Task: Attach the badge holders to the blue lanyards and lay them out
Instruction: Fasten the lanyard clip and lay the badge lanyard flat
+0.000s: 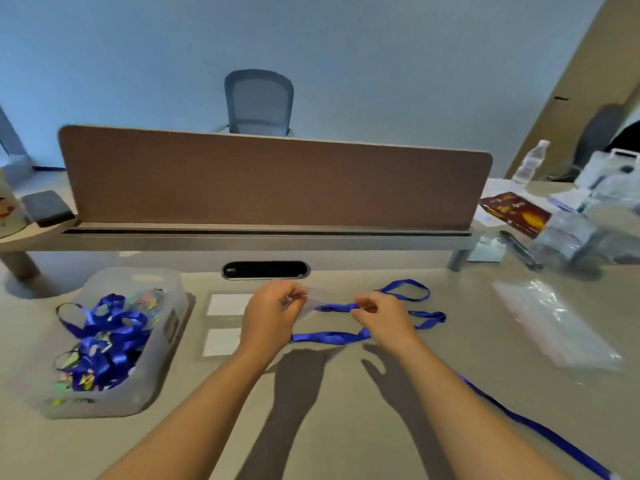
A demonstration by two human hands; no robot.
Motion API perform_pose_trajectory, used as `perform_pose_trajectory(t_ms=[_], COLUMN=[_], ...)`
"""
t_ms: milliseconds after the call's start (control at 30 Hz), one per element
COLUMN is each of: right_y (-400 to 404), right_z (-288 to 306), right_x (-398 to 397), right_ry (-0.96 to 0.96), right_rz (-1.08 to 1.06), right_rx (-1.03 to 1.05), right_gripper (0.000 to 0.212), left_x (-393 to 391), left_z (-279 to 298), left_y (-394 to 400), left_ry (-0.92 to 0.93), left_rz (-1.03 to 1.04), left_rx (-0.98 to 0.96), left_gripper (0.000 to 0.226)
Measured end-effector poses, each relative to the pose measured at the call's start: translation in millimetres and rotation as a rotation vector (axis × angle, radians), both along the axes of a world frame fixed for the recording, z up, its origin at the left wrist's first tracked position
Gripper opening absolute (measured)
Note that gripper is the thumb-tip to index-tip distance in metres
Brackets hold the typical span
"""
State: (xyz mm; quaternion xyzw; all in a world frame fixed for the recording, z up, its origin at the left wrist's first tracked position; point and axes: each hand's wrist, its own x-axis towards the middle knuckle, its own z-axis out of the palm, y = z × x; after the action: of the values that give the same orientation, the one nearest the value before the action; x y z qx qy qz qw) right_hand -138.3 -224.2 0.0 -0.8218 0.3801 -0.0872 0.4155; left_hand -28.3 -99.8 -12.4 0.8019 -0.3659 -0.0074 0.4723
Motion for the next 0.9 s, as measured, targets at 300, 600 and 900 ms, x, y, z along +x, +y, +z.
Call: perform_pose_trajectory(t_ms=[300,600,900], right_y=[-89,-109,-105], right_z=[-82,-129,-117], right_x=[-96,-91,-88], right_ry=[0.167,0.43,0.402], right_rz=[-0.155,0.057,0.04], right_rx=[0.052,-0.275,-0.233], right_gripper=[0.038,0.02,0.027], left_x=[-80,-90,-92], left_z=[-58,-84,-79], left_y=[-97,-115,-115], left_ry=[-0.051,-0.108,-0.073], left_rz=[-0.14,-0.111,-0.054], left_rx=[0.108,0.145,0.191], left_gripper=[0.01,0.01,0.01])
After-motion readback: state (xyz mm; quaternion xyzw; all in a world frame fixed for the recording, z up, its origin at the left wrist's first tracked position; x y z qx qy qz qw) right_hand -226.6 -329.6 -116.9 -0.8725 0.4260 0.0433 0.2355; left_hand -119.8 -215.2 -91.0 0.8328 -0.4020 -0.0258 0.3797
